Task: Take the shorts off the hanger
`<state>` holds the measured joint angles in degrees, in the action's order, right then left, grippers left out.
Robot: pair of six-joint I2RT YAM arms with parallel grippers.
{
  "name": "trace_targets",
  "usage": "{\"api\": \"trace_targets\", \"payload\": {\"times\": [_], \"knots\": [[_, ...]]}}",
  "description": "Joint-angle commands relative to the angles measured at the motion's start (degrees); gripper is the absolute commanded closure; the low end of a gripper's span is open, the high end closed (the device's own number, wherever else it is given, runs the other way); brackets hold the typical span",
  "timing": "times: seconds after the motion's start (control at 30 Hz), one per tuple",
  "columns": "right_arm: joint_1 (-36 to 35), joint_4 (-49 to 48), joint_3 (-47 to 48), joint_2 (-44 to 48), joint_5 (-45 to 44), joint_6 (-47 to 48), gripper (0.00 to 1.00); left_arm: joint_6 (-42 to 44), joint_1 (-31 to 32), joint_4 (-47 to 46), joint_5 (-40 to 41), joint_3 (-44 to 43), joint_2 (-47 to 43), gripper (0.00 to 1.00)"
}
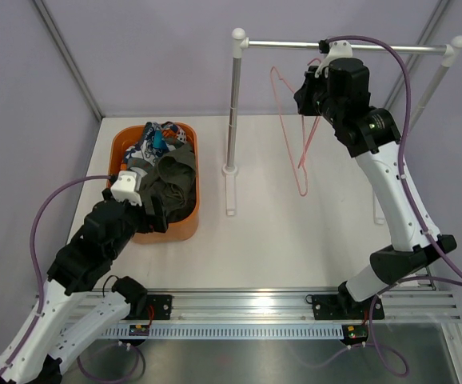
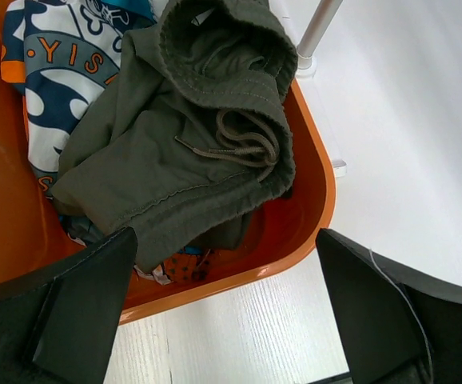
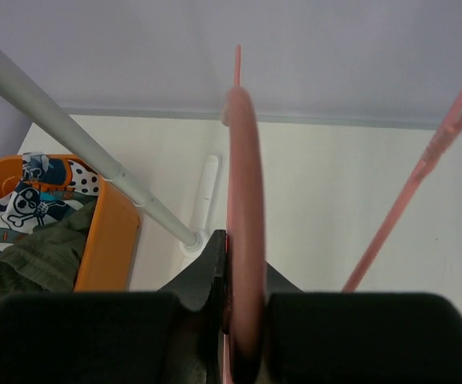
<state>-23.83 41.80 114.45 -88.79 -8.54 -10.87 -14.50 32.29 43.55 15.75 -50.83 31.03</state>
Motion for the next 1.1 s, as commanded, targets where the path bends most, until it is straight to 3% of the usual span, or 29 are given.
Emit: {"api": "trace_targets", "payload": {"times": [0.0, 0.27, 0.57, 0.8, 1.07], "knots": [[0.5, -1.5, 4.2, -2.6, 4.1, 1.5, 1.00, 2.2, 0.2, -3.1, -1.4, 1.1, -1.6, 0.01], [0.3, -3.8, 4.3, -5.0, 11.0, -3.7, 1.00, 1.8, 0.2, -4.2, -2.9, 3.5, -3.0, 0.01], [-2.0, -5.9, 4.0, -2.6, 10.8, -6.8, 1.00, 1.9, 0.2, -4.9, -4.0, 4.2, -3.8, 0.01], [-11.3, 0.3, 12.4, -5.4, -2.9, -6.7, 1.00, 1.9, 0.2, -4.7, -4.6, 4.3, -3.7, 0.01], [-11.6, 2.1, 20.6, -10.8, -12.1, -2.6, 1.00, 1.9, 0.3, -4.7, -4.9, 4.6, -3.7, 0.01]]}}
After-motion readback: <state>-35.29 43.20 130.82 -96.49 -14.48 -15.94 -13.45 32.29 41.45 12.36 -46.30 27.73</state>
